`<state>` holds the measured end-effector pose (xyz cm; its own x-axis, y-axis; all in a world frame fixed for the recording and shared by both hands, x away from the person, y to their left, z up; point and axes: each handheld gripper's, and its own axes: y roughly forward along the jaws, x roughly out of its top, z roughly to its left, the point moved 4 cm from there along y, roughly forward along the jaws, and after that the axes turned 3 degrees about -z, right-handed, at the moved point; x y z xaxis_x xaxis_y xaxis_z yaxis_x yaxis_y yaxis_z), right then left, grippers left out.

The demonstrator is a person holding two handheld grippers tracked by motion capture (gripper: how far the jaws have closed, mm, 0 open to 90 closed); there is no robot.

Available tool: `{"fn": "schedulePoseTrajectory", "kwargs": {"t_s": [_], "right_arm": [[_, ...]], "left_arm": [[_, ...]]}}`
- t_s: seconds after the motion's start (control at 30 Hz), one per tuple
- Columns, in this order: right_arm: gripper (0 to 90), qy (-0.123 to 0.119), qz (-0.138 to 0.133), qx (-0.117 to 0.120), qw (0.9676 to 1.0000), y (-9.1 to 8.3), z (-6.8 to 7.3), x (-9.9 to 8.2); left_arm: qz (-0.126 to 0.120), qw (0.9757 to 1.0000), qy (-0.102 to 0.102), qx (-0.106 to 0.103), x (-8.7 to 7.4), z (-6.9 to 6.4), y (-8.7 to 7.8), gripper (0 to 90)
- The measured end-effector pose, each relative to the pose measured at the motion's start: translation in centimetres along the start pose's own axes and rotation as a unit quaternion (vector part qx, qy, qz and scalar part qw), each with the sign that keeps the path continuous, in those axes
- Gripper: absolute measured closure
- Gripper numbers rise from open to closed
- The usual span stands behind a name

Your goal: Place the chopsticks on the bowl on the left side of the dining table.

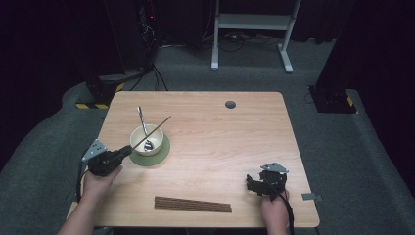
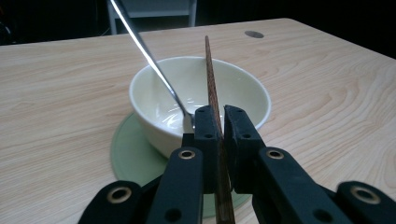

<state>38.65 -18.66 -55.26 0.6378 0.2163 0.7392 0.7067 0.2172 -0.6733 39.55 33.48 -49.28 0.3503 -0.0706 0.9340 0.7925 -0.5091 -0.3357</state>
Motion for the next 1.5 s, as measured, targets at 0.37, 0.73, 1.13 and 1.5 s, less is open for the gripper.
{"fn": "schedulePoseTrajectory", "kwargs": {"t_s": [0.37, 0.73, 1.13, 1.5], "right_arm": [[9.3, 0.0, 0.0, 0.0, 1.0, 0.0, 0.0, 0.0], [9.3, 0.001, 0.001, 0.0, 1.0, 0.0, 0.0, 0.0], [9.3, 0.002, 0.0, -0.001, 1.0, 0.0, 0.1, 0.0], [9.2, 0.0, 0.0, 0.001, 1.0, 0.1, 0.1, 0.1]], "left_arm": [[0.023, 0.9997, 0.007, -0.004, -0.6, 0.3, 0.4, 83.6], [0.024, 0.9997, 0.005, -0.006, -0.7, 0.5, 0.4, 80.5], [0.013, 0.9998, 0.016, 0.007, -0.1, -0.4, -1.1, 63.4], [0.017, 0.9985, 0.049, -0.02, 0.6, -3.9, -1.5, 60.4]]}}
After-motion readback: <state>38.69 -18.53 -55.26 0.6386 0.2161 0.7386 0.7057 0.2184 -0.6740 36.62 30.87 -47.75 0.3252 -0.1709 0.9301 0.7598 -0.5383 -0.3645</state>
